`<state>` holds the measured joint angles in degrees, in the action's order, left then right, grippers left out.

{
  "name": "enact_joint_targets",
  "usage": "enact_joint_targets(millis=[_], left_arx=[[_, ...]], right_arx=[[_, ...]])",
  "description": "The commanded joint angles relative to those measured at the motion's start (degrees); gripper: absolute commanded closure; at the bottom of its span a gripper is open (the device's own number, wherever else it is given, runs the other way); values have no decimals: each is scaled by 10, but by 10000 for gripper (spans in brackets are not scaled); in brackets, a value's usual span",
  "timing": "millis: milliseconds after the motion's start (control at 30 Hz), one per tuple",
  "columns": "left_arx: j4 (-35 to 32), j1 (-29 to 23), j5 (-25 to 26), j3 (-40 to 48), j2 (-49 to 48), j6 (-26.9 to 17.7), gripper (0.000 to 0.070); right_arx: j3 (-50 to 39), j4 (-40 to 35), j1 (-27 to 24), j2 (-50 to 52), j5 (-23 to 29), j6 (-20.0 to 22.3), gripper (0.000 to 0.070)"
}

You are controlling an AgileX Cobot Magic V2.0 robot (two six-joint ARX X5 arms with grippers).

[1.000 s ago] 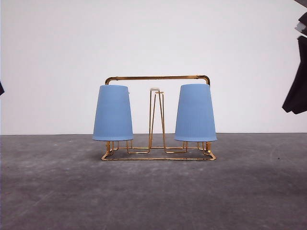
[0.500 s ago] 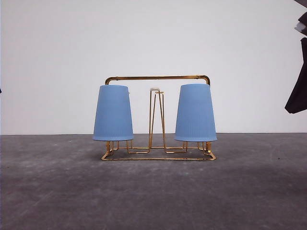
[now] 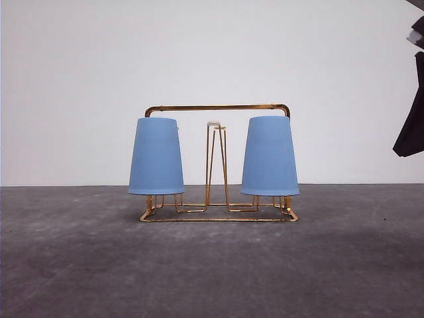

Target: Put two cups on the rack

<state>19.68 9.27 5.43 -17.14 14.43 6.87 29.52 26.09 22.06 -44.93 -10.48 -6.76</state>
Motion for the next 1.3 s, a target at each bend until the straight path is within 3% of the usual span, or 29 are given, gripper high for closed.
enact_joint_targets(millis=[0, 133, 267, 433, 1167, 1267], left_arx=[[-21, -21, -1, 29, -56, -15, 700], [-14, -69, -1, 83, -136, -24, 700], [-18, -88, -1, 116, -143, -25, 700], [-95, -93, -12, 164, -143, -26, 700], [-104, -93, -12, 164, -142, -27, 700], [-104, -93, -12, 164, -142, -27, 700]], right_arx=[[7, -6, 3, -3, 0, -3, 683], [7, -6, 3, -3, 0, -3, 683], [7, -6, 3, -3, 0, -3, 683], [7, -8, 2, -3, 0, -3, 683], [7, -8, 2, -1, 0, -1, 683], [5, -7, -9, 27, 24, 60, 683]])
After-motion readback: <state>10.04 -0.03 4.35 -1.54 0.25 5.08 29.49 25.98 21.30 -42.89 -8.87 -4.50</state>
